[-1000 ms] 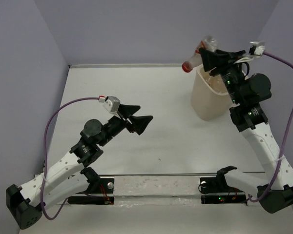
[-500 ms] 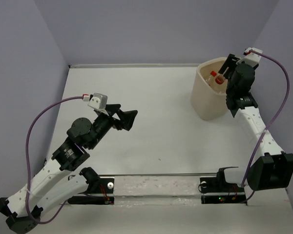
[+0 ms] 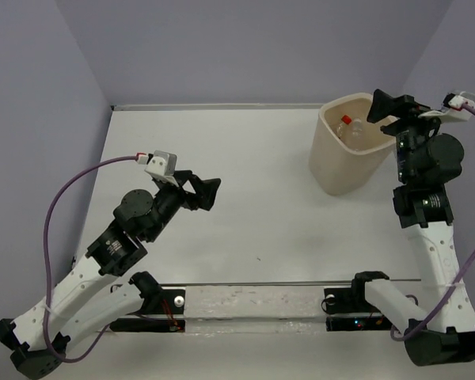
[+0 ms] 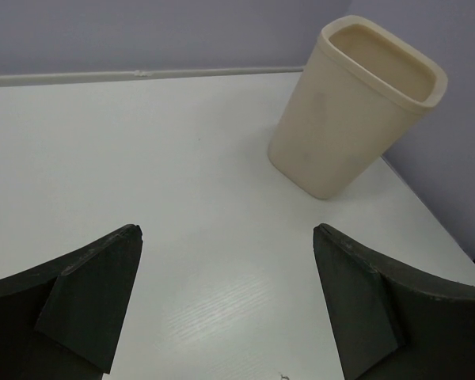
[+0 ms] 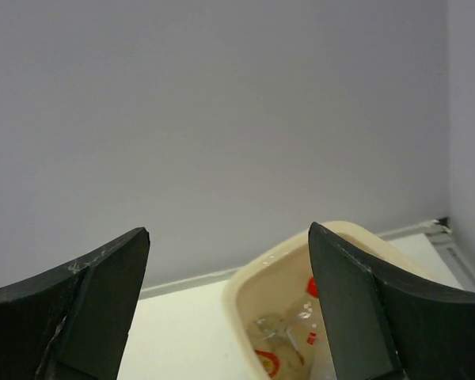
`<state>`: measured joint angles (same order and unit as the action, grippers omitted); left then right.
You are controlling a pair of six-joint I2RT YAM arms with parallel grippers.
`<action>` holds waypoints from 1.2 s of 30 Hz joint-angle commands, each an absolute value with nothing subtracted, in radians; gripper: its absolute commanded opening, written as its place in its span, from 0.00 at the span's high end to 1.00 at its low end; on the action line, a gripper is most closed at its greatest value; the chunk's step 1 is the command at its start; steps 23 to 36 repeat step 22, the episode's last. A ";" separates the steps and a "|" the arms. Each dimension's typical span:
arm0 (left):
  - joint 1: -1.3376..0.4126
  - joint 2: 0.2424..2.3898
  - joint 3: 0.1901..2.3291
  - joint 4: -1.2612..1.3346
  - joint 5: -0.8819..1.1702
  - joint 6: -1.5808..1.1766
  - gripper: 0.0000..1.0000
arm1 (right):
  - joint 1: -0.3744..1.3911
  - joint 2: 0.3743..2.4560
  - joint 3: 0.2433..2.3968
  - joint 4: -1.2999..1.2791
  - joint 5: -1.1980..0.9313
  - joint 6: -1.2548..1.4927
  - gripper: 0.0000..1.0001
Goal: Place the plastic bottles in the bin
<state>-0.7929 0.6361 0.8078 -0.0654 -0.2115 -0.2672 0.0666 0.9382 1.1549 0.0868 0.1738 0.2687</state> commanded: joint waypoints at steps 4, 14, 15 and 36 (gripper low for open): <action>-0.798 0.635 0.886 -0.014 -0.190 -0.245 0.01 | 0.067 0.789 1.097 0.103 -0.388 0.523 0.00; -0.798 0.609 1.012 -0.008 -0.167 -0.189 0.01 | 0.067 0.451 1.022 0.227 -0.422 0.563 0.00; -0.798 0.606 1.017 -0.008 -0.166 -0.186 0.01 | 0.067 0.413 1.013 0.233 -0.378 0.548 0.00; -0.798 0.565 0.977 0.084 -0.150 -0.207 0.01 | 0.067 0.403 0.979 0.244 -0.307 0.537 0.00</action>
